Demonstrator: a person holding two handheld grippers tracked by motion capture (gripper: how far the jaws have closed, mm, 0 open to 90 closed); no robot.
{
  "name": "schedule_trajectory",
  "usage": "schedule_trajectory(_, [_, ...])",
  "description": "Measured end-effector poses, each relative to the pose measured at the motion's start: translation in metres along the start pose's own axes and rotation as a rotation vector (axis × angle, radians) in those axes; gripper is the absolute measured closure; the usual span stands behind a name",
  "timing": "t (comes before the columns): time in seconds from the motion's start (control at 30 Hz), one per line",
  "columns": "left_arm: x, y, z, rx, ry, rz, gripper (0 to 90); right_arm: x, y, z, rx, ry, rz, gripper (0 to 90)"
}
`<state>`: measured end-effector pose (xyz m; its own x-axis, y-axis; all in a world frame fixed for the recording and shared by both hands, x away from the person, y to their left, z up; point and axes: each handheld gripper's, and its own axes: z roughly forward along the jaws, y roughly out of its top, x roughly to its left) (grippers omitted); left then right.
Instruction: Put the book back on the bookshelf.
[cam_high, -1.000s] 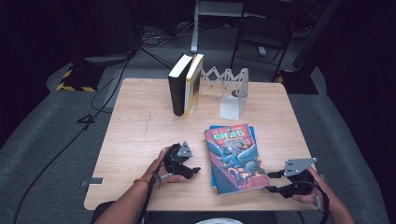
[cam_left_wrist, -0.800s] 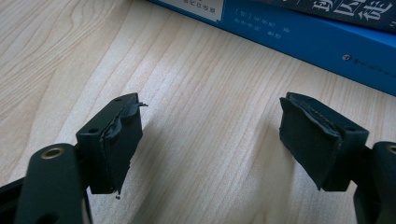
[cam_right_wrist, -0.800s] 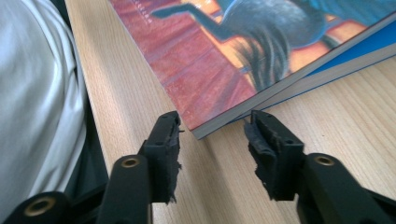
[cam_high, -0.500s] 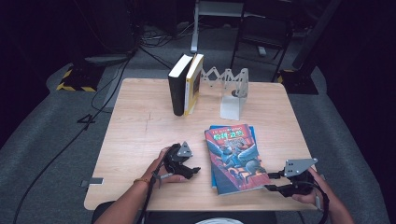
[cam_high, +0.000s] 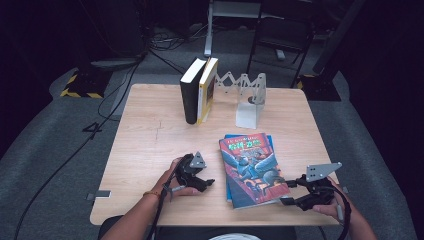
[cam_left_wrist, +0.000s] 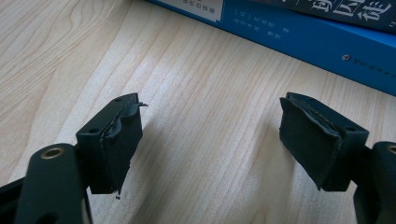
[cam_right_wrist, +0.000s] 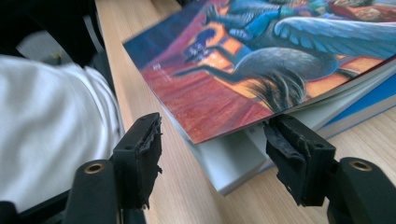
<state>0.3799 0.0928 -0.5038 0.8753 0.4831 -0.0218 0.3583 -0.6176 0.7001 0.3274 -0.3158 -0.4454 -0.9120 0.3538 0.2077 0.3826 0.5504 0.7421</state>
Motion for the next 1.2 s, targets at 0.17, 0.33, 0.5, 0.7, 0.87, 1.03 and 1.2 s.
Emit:
schedule_trajectory(0.17, [0.0,0.0,0.0,0.0,0.0,0.0,21.5,0.0,0.002,-0.002,-0.04,0.03,0.039,31.3])
schedule_trajectory(0.33, [0.0,0.0,0.0,0.0,-0.001,0.0,21.5,-0.002,0.001,-0.003,-0.064,0.056,0.078,30.6])
schedule_trajectory(0.5, [0.0,0.0,0.0,0.0,-0.002,0.001,21.5,-0.004,0.002,-0.003,-0.068,0.05,0.101,30.9])
schedule_trajectory(0.7, [0.0,0.0,0.0,0.001,-0.002,0.001,21.5,-0.006,-0.001,0.0,-0.015,0.001,0.1,35.9])
schedule_trajectory(0.87, [0.0,0.001,0.001,0.001,-0.002,0.004,21.5,-0.008,-0.002,0.006,0.025,0.005,0.116,41.2])
schedule_trajectory(1.03, [0.0,0.002,0.001,0.01,0.004,-0.005,21.5,-0.011,-0.001,0.005,0.03,0.02,0.146,44.3])
schedule_trajectory(1.2, [0.002,0.01,0.0,-0.004,-0.028,-0.07,23.8,-0.005,0.001,0.003,-0.005,0.001,0.104,43.9])
